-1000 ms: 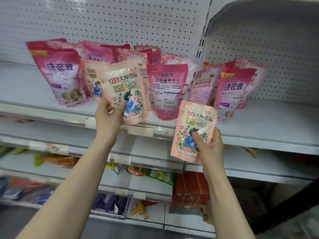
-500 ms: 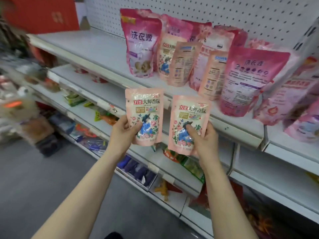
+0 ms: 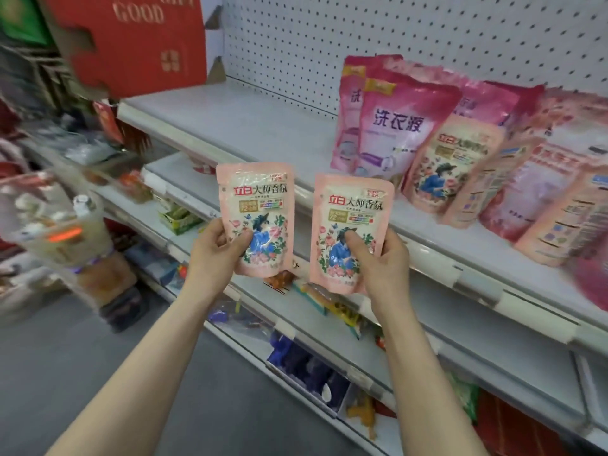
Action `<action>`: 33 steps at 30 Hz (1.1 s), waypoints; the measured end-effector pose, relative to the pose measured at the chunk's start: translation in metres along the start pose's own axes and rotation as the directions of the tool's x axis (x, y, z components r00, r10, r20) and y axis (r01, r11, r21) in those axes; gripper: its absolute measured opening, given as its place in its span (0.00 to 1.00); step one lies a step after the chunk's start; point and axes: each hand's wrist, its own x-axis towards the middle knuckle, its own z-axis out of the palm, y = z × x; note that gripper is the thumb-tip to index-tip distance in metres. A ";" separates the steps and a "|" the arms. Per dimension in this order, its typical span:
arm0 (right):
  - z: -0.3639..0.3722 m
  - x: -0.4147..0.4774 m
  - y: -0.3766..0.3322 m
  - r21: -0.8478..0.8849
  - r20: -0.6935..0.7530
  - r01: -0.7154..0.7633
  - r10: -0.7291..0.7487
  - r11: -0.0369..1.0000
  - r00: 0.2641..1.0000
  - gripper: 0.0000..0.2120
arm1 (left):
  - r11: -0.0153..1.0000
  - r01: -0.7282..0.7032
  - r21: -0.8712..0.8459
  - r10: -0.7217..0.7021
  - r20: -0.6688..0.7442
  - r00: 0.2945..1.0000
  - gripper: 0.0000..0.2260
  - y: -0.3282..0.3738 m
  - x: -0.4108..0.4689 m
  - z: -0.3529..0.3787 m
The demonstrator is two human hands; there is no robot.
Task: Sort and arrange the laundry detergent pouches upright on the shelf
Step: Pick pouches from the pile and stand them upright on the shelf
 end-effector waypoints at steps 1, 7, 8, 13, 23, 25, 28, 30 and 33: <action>0.019 0.007 -0.002 -0.006 -0.003 0.008 -0.008 1.000 1.000 0.09 | 1.000 -0.008 -0.006 0.008 -0.010 1.000 0.10 0.006 0.015 -0.012; 0.118 0.060 -0.029 -0.049 0.012 0.102 -0.101 0.994 0.995 0.09 | 0.999 -0.049 -0.024 0.048 -0.057 0.997 0.10 0.036 0.104 -0.068; 0.133 0.072 -0.036 -0.048 0.007 0.126 -0.125 0.991 0.992 0.09 | 0.998 -0.058 -0.024 0.057 -0.067 0.996 0.11 0.041 0.119 -0.074; 0.193 0.159 -0.065 -0.044 -0.038 0.184 -0.185 0.982 0.982 0.07 | 0.989 -0.144 0.012 0.145 -0.092 0.985 0.13 0.067 0.205 -0.094; 0.305 0.393 -0.078 -0.240 -0.025 0.055 -0.063 0.969 0.998 0.08 | 0.979 -0.181 0.098 0.186 -0.045 0.981 0.11 0.089 0.391 -0.114; 0.325 0.426 -0.070 -0.303 -0.022 0.034 -0.043 0.952 0.999 0.09 | 0.979 -0.169 0.113 0.177 -0.065 0.982 0.12 0.089 0.415 -0.118; 0.354 0.465 -0.056 -0.360 -0.009 0.023 -0.028 0.933 1.000 0.09 | 0.984 -0.132 0.119 0.139 -0.057 0.989 0.12 0.088 0.445 -0.123; 0.372 0.485 -0.047 -0.376 0.006 0.036 -0.037 0.926 0.999 0.08 | 0.985 -0.122 0.125 0.128 -0.041 0.991 0.10 0.086 0.463 -0.125; 0.399 0.510 -0.035 -0.411 -0.005 0.049 -0.056 0.910 0.998 0.10 | 0.989 -0.105 0.103 0.107 -0.016 0.994 0.09 0.083 0.487 -0.127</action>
